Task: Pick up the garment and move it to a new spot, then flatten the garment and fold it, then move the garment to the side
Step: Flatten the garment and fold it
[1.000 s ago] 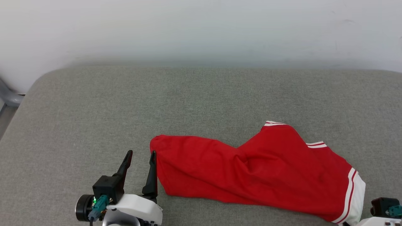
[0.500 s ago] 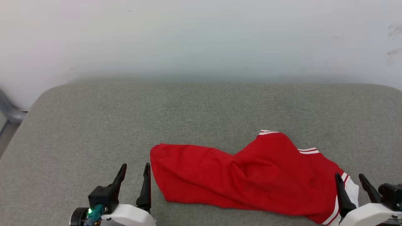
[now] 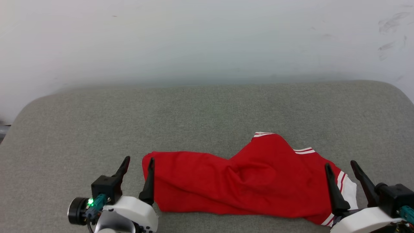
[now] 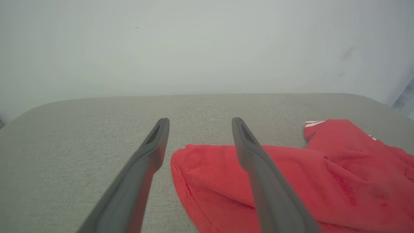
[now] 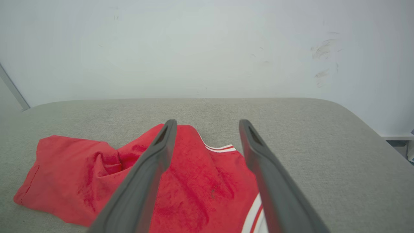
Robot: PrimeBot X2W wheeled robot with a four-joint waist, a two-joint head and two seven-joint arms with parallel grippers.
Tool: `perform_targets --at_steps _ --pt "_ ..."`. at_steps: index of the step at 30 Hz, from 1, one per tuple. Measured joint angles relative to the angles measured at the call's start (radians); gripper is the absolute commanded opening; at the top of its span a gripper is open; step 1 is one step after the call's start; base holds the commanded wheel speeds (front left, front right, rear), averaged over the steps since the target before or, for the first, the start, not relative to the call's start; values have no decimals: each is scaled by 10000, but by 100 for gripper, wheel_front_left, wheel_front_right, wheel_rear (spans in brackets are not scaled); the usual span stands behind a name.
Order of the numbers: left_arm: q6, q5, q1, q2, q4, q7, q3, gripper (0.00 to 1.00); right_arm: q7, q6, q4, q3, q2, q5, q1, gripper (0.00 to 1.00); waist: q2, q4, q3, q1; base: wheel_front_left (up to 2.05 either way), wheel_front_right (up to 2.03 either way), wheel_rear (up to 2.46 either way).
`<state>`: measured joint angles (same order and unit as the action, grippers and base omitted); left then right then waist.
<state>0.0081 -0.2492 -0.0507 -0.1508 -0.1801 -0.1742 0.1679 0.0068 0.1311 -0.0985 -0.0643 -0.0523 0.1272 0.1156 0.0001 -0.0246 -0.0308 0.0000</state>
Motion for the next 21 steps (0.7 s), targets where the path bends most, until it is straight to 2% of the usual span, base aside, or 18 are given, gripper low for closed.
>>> perform_targets --at_steps 6,10,11,21 --pt "-562 -119 -1009 -61 -186 1264 554 100 -21 0 -322 368 2 221 -3 100 0 -396 210 0 0 0 0" --pt "-911 -307 -2059 -10 -671 2784 1103 100 -35 0 -391 412 4 324 -132 100 0 -598 526 0 0 0 0" --pt "-1066 -414 -2634 6 -1039 3595 1377 100 -17 0 -360 380 4 384 -233 100 0 -698 728 0 0 0 0" --pt "-1321 -880 -4689 -77 -3024 6939 2556 100 -174 -2 21 493 4 698 -795 100 0 -1264 1876 1 0 0 0"
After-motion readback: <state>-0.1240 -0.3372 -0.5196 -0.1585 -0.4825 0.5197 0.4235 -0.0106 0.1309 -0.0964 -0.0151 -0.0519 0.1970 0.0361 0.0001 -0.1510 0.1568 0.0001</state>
